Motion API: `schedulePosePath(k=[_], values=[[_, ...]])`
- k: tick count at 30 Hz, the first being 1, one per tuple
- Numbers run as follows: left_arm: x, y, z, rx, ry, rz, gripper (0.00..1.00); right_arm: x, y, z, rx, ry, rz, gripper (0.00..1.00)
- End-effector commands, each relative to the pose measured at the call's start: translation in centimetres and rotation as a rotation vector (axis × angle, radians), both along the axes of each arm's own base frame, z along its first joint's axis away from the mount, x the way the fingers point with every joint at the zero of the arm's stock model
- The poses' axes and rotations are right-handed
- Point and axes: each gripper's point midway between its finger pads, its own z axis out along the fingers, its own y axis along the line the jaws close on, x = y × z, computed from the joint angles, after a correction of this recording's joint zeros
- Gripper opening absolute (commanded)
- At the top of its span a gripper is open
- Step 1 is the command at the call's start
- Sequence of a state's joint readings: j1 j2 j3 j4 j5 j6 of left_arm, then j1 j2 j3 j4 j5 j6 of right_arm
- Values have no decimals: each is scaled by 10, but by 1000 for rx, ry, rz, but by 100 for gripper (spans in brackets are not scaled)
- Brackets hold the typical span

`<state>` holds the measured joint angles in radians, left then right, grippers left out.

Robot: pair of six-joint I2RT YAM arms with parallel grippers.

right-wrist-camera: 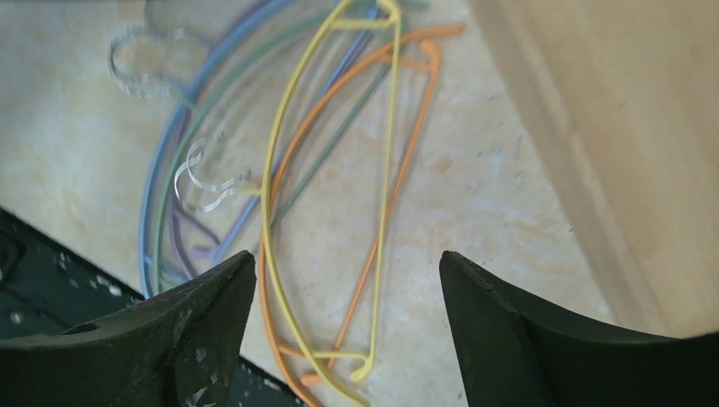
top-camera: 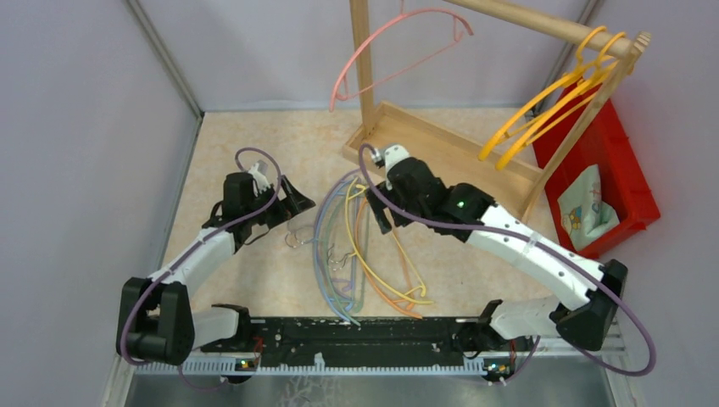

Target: Organize the hangers

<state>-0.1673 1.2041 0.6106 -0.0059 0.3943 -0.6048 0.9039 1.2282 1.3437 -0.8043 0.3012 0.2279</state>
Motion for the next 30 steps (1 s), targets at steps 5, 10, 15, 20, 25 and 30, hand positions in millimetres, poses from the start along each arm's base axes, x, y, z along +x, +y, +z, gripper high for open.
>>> schedulePosePath(k=[5, 10, 15, 20, 25, 30], values=[[10, -1, 4, 4, -26, -14, 100, -42, 44, -89, -29, 232, 293, 71], [8, -1, -5, 8, -2, -11, 100, -60, 59, -129, -42, 333, 390, 67], [6, 0, -12, 13, 14, -12, 100, -73, 64, -161, -31, 397, 417, 66], [5, 2, -14, 27, 16, -13, 100, -86, 62, -192, -24, 467, 424, 63], [3, 3, -14, 38, 17, -15, 100, -92, 62, -215, -1, 505, 403, 62], [0, 4, -12, 43, 16, -16, 100, -91, 56, -231, -47, 518, 392, 50]])
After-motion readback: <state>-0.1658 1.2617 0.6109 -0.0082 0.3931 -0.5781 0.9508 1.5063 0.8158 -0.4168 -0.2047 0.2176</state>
